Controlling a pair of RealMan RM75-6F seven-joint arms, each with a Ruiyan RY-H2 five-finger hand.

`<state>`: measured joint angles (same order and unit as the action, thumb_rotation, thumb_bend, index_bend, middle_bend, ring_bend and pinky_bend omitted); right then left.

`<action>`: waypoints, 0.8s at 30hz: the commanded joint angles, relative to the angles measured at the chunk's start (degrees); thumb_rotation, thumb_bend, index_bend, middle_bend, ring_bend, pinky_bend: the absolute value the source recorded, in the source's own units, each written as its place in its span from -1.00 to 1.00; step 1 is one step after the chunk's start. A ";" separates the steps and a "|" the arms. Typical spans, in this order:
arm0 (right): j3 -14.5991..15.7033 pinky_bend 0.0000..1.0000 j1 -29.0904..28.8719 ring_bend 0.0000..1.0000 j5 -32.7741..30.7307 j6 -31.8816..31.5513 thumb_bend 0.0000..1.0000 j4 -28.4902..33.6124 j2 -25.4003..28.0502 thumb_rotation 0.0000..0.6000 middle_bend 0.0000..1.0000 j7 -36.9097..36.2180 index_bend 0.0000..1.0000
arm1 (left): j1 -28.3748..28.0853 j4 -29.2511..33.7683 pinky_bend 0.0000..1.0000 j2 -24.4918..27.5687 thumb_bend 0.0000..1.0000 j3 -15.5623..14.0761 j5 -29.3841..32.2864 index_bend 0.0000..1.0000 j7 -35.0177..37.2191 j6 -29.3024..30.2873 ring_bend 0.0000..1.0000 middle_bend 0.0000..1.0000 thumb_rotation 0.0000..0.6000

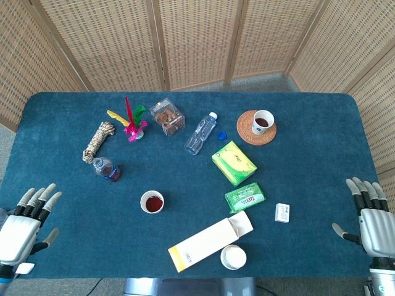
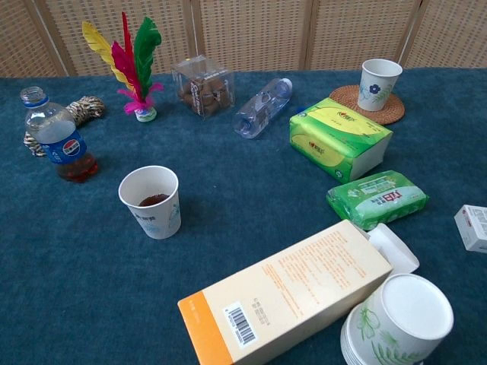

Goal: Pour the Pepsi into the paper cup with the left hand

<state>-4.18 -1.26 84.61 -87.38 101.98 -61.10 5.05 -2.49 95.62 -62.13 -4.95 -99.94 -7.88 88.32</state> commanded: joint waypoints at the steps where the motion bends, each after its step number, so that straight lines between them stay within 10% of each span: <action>1: 0.01 -1.00 -0.01 -1.00 0.01 0.01 -0.82 -0.02 -0.01 1.00 -1.00 0.01 -1.00 | 0.02 -0.02 -1.00 -0.02 -0.23 0.03 0.07 -1.00 -0.07 0.01 -1.00 -1.00 1.00; 24: -0.16 -1.00 -0.25 -1.00 -0.59 0.52 -0.83 0.16 -0.15 1.00 -1.00 0.33 -1.00 | -1.21 -1.21 -1.00 0.37 -0.23 0.63 0.95 -1.00 4.50 -1.08 -1.00 -1.00 1.00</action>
<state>-4.39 -1.48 84.01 -86.91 102.14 -61.22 5.38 -3.34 94.95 -61.92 -4.64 -99.30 -4.82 87.28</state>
